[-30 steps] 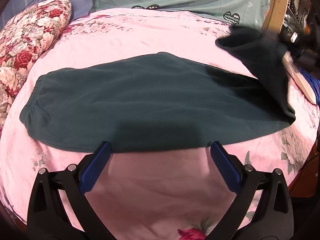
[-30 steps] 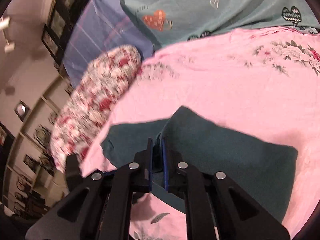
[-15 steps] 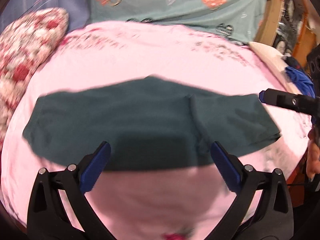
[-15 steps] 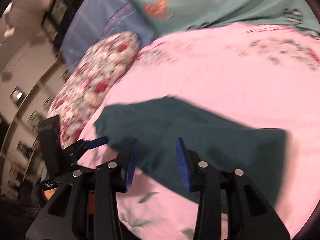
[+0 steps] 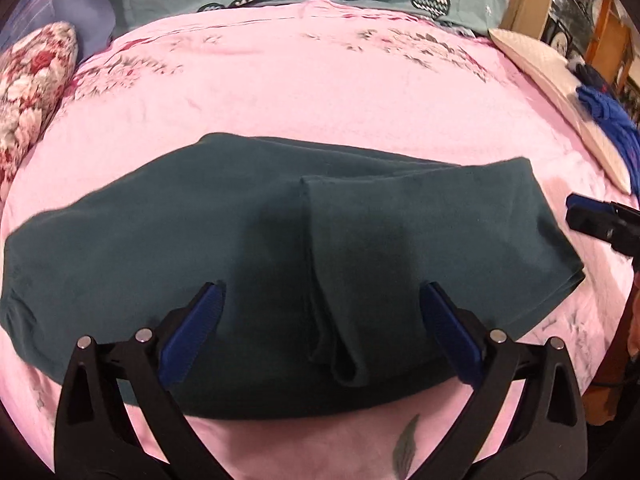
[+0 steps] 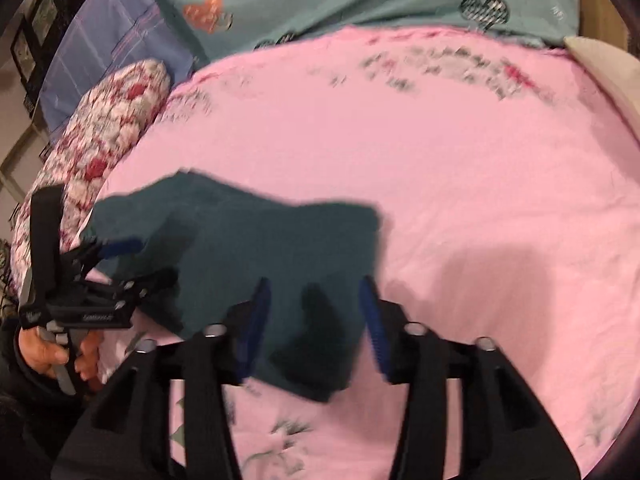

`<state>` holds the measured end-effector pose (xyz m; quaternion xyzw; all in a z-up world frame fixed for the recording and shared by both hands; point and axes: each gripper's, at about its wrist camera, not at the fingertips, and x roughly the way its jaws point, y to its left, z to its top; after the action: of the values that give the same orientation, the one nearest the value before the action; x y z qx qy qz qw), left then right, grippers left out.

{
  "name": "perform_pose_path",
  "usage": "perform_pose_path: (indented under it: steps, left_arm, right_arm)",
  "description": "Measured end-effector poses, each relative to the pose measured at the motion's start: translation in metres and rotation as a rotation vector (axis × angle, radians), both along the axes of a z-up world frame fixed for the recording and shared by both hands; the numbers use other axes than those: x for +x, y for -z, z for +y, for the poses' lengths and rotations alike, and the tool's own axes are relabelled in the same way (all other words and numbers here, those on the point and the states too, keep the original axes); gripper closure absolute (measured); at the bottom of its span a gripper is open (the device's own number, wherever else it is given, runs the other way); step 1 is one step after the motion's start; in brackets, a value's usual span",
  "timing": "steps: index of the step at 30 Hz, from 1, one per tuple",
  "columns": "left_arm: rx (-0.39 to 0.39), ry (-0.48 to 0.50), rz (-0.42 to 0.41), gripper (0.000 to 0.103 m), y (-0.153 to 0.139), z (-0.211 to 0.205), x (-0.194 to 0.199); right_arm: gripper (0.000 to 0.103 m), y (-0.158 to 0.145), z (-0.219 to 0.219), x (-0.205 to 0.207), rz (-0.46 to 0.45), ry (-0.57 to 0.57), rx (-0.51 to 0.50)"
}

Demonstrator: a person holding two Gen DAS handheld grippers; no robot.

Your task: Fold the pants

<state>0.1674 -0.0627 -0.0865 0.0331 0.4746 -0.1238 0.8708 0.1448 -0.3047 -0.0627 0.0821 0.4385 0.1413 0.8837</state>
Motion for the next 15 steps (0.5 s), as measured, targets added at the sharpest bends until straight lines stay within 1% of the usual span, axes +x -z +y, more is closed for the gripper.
perform_pose_path:
  steps: [2, 5, 6, 7, 8, 9, 10, 11, 12, 15]
  left_arm:
    - [-0.002, -0.005, 0.002, 0.002, 0.0, 0.001, 0.0]
    - [0.03, -0.003, 0.0, 0.002, 0.004, -0.004, 0.001]
    - [0.029, -0.004, 0.002, 0.002, 0.004, -0.005, 0.002]
    - [0.029, -0.008, 0.004, 0.002, 0.004, -0.005, 0.003]
    - [0.032, -0.011, 0.009, 0.002, 0.005, -0.006, 0.004]
    - [0.035, -0.013, 0.012, 0.002, 0.006, -0.008, 0.005]
    - [0.035, -0.017, 0.007, 0.002, 0.005, -0.008, 0.004]
    - [0.034, -0.019, 0.007, 0.002, 0.005, -0.009, 0.005]
    - [0.033, -0.021, 0.009, 0.002, 0.005, -0.011, 0.006]
    - [0.019, -0.028, 0.016, 0.002, 0.004, -0.02, 0.011]
  right_arm:
    - [0.021, 0.003, -0.018, 0.007, 0.002, 0.06, 0.009]
    - [0.021, 0.018, -0.019, 0.031, 0.043, 0.013, 0.066]
    - [0.031, 0.023, -0.015, 0.039, 0.06, -0.028, 0.12]
    - [0.047, 0.031, -0.011, 0.046, 0.094, -0.067, 0.147]
    - [0.071, 0.036, -0.005, 0.054, 0.128, -0.097, 0.137]
    - [0.087, 0.036, 0.001, 0.057, 0.118, -0.12, 0.094]
    - [0.087, 0.036, 0.005, 0.061, 0.14, -0.156, 0.11]
    - [0.088, 0.033, 0.007, 0.062, 0.129, -0.168, 0.1]
    - [0.089, 0.027, 0.009, 0.062, 0.105, -0.176, 0.068]
    - [0.089, 0.004, 0.006, 0.063, 0.03, -0.182, 0.035]
